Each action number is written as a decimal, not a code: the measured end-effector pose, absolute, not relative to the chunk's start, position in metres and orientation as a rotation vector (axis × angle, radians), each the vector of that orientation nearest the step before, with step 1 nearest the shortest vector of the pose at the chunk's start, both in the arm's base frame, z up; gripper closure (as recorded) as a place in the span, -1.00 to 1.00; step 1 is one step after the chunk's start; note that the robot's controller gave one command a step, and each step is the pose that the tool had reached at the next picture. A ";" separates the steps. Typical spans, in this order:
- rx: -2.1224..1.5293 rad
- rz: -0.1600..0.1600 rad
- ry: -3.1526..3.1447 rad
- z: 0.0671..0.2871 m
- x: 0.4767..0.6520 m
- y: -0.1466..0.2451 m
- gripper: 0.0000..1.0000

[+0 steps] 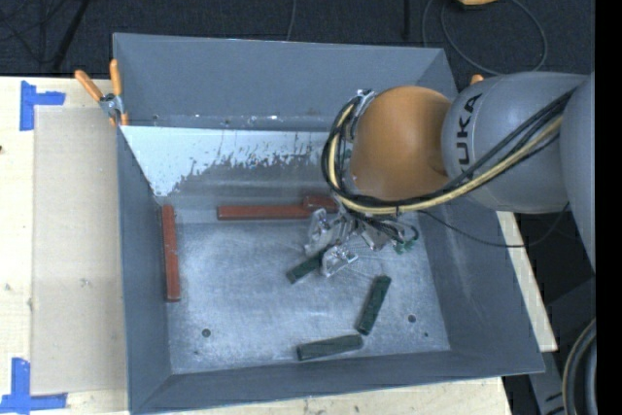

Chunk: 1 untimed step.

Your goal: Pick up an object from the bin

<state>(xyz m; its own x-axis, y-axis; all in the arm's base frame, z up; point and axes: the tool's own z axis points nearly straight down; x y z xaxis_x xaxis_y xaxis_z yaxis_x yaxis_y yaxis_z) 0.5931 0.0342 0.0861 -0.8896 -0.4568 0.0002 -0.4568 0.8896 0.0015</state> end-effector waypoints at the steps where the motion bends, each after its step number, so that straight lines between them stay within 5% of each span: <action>1: 0.686 -0.001 -3.069 0.231 0.609 0.032 1.00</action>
Offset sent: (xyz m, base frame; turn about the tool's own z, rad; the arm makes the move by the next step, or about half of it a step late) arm 0.0000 0.0000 0.0000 0.0000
